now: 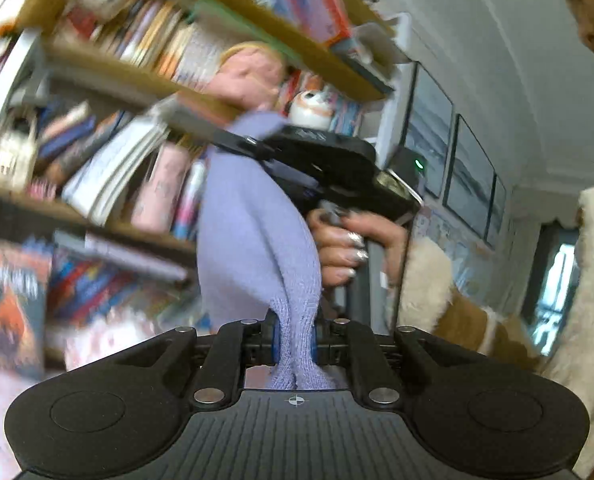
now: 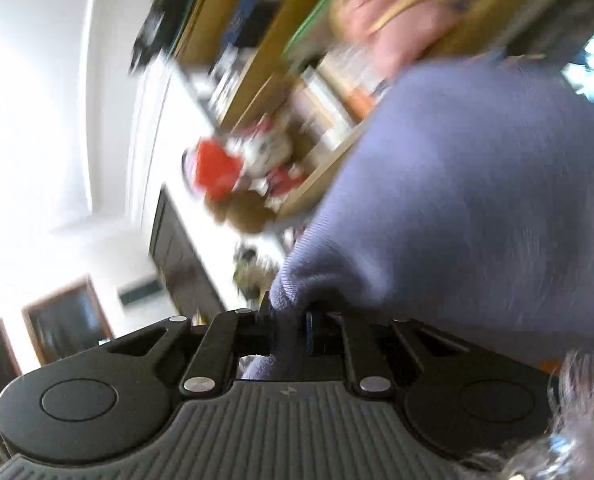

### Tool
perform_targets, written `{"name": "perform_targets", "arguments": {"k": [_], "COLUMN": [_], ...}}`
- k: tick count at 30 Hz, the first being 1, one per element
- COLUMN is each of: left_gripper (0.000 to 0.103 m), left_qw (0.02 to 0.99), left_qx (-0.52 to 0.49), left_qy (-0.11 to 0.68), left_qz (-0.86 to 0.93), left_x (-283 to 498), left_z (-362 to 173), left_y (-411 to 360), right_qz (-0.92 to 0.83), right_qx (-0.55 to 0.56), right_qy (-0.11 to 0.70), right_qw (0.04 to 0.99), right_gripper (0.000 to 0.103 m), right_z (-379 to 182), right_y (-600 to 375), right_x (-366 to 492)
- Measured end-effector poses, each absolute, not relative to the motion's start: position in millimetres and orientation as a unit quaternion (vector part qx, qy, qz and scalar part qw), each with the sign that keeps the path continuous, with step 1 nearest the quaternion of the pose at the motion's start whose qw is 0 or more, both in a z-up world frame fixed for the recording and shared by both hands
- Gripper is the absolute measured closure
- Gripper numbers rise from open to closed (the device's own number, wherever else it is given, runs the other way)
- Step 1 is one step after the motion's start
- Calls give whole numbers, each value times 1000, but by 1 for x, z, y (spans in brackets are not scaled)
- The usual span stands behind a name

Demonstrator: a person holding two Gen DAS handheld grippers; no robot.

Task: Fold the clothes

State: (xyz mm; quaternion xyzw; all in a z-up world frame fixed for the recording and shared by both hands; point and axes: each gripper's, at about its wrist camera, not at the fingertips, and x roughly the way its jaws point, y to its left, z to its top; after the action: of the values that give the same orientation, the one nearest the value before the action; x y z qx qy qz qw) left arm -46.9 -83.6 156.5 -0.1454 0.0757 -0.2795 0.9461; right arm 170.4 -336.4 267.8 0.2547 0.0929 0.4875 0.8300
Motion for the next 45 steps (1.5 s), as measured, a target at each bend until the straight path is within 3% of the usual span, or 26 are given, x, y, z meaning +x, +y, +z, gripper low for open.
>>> {"name": "perform_targets", "arguments": {"k": [4, 9, 12, 19, 23, 24, 26, 31, 37, 45], "left_gripper": [89, 89, 89, 81, 74, 72, 62, 61, 61, 61], "left_qw": [943, 922, 909, 904, 901, 907, 920, 941, 932, 912], "left_qx": [-159, -100, -107, -117, -89, -76, -54, -42, -31, -43], "left_qy": [206, 348, 393, 411, 425, 415, 389, 335, 352, 407], "left_qz": [-207, -135, -91, -10, 5, 7, 15, 15, -79, -11], "left_x": [-29, -17, -19, -20, -29, -34, -41, -23, 64, 151], "left_z": [92, 20, -1, -1, 8, 15, 30, 57, 37, -6], "left_y": [-64, -50, -33, 2, 12, 13, 17, 12, -55, -92], "right_qz": [466, 376, 331, 362, 388, 397, 411, 357, 234, 194], "right_qx": [170, 74, 55, 17, -7, -11, -13, -15, -64, -109], "right_qy": [221, 419, 465, 438, 434, 431, 428, 439, 454, 456], "right_qw": [840, 824, 820, 823, 813, 810, 804, 824, 857, 862], "right_gripper": [90, 91, 91, 88, 51, 48, 46, 46, 55, 57], "right_z": [215, 64, 14, 20, 15, 17, 20, 11, -9, -34], "right_y": [-259, -175, -154, -107, -105, -112, -135, -220, -297, -337], "right_x": [199, 231, 236, 217, 191, 181, 165, 127, 92, 58]}}
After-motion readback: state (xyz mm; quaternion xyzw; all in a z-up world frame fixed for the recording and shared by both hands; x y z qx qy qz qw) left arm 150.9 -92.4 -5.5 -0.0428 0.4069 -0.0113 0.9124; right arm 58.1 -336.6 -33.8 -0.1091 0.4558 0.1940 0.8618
